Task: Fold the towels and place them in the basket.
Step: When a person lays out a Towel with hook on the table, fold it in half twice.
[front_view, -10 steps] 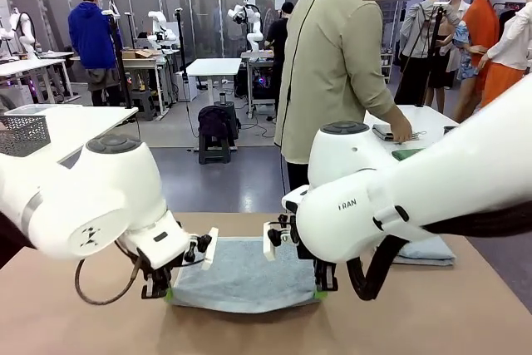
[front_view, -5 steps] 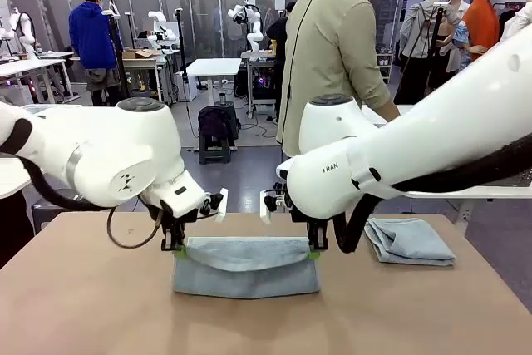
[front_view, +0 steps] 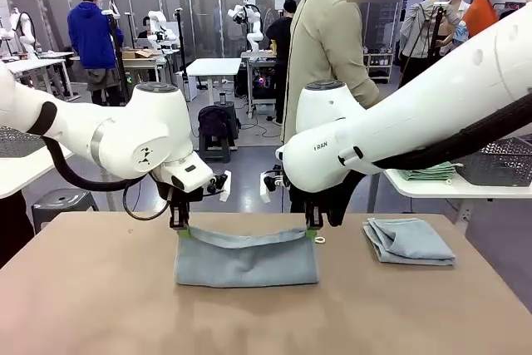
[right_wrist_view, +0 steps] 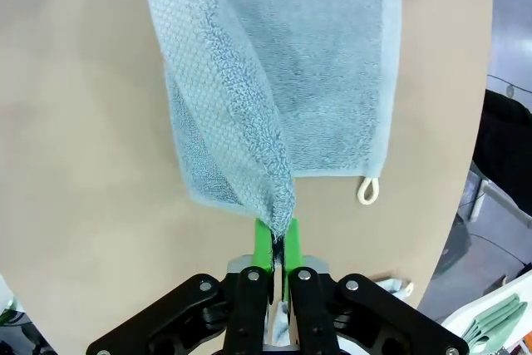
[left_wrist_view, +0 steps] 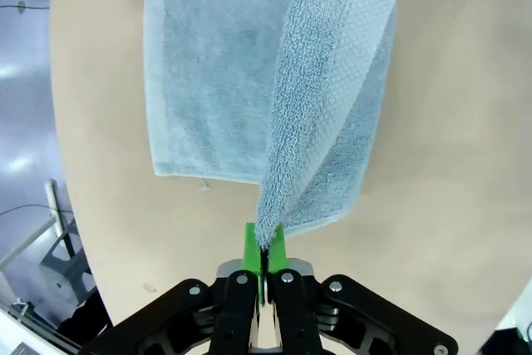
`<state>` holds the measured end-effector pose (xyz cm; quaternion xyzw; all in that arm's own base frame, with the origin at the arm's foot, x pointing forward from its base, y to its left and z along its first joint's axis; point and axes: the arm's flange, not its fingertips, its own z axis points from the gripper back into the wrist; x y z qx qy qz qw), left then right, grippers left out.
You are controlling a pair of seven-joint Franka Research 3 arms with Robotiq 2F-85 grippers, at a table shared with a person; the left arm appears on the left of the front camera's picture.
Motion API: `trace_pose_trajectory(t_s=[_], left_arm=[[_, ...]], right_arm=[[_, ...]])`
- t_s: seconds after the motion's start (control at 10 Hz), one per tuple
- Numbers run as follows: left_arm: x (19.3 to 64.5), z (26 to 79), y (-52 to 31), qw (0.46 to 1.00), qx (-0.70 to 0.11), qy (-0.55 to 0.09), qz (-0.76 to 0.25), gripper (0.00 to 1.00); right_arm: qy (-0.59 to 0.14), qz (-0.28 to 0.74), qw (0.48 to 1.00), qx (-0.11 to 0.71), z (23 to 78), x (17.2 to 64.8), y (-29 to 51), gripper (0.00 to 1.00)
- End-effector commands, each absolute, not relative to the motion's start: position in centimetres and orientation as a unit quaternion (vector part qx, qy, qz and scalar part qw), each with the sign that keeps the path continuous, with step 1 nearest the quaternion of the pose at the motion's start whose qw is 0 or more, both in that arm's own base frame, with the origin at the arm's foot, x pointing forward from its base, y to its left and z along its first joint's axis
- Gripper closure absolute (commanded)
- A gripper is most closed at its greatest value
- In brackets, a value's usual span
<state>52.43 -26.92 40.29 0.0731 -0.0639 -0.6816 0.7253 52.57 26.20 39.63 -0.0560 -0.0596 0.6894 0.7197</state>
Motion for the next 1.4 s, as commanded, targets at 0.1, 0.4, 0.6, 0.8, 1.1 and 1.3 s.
trace_pose_trajectory(t_s=[0.1, 0.4, 0.6, 0.8, 1.1, 1.3], left_arm=[[54.6, 40.2, -27.4, 0.723, 0.087, -0.05, -0.683, 0.96], [54.7, 40.2, -27.2, 0.723, 0.083, -0.051, -0.684, 0.96], [54.5, 39.9, -27.1, 0.725, 0.078, -0.061, -0.682, 0.96], [54.5, 39.9, -27.1, 0.725, 0.078, -0.061, -0.682, 0.96], [55.4, 39.8, -27.2, 0.724, 0.092, -0.058, -0.681, 0.96], [56.6, 40.3, -27.3, 0.724, 0.1, -0.06, -0.68, 0.96]], right_arm=[[-0.057, 0.699, 0.711, -0.059, 39.8, 54.7, 26.4, 0.93], [-0.058, 0.696, 0.713, -0.056, 40.0, 55.0, 26.4, 0.93], [-0.065, 0.688, 0.721, -0.055, 39.8, 54.6, 26.5, 0.93], [-0.065, 0.688, 0.721, -0.055, 39.8, 54.6, 26.5, 0.93], [-0.071, 0.69, 0.718, -0.058, 39.9, 55.3, 26.5, 0.93], [-0.073, 0.691, 0.716, -0.062, 39.6, 56.5, 26.6, 0.93]])
